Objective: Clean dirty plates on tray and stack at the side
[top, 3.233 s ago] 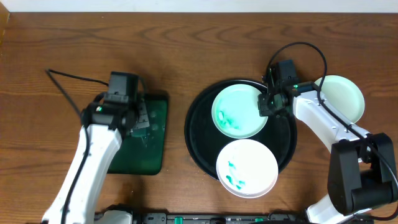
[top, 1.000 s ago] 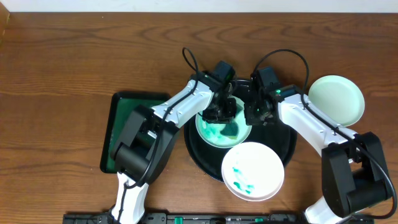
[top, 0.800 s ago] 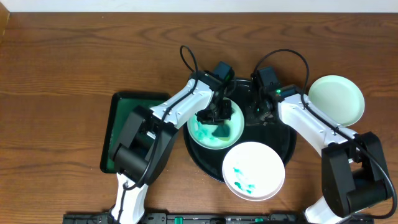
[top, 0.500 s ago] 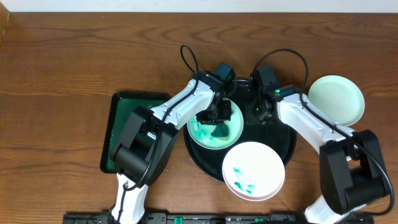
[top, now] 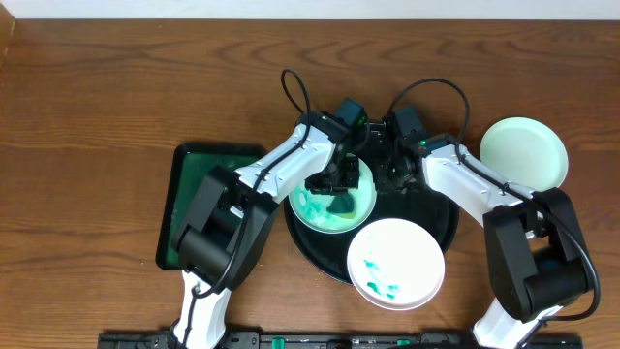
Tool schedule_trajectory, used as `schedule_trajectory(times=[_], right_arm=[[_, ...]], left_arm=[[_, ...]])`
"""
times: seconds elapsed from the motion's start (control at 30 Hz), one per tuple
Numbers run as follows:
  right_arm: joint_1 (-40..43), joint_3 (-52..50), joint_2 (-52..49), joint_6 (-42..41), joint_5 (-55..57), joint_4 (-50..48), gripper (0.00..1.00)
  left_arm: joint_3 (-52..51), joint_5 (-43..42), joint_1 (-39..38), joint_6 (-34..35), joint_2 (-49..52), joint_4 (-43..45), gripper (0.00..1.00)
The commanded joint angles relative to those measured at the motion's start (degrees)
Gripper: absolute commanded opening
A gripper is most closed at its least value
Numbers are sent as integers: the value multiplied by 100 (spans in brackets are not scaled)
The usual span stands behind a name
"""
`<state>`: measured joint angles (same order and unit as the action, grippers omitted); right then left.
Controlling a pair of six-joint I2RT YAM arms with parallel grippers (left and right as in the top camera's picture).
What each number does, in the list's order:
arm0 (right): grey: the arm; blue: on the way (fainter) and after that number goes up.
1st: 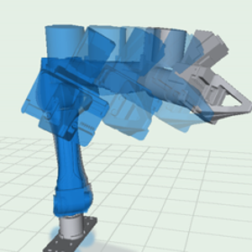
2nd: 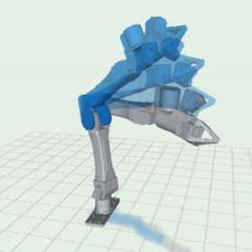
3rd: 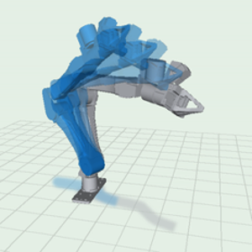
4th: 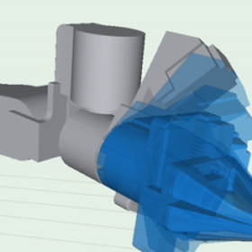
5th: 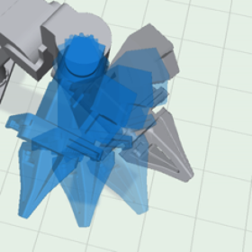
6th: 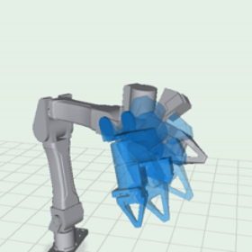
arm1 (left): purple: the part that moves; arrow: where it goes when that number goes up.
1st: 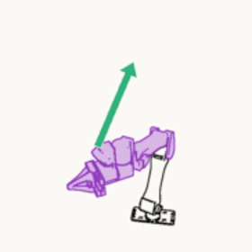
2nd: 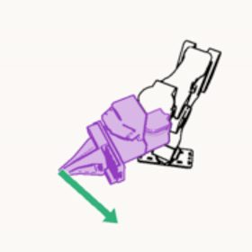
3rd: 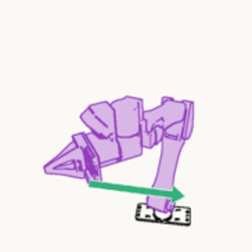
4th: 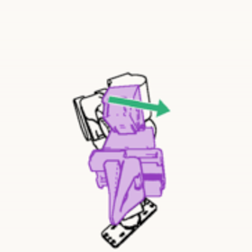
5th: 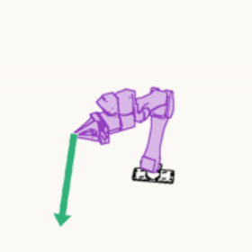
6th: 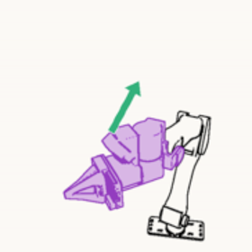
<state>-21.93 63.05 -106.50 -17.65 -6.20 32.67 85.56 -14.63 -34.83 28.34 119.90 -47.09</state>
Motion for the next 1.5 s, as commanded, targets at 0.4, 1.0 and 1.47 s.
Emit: schedule_trajectory(times=[0.4,1.0,1.47], right_arm=[[210,-4,203,-94,-957,131,52],[531,55,356,-63,-1545,463,55],[496,37,251,-57,-1523,317,46]], left_arm=[[-162,629,68,-11,221,-13,7],[-162,629,68,-13,221,2,7],[-162,632,68,-15,221,46,7]])
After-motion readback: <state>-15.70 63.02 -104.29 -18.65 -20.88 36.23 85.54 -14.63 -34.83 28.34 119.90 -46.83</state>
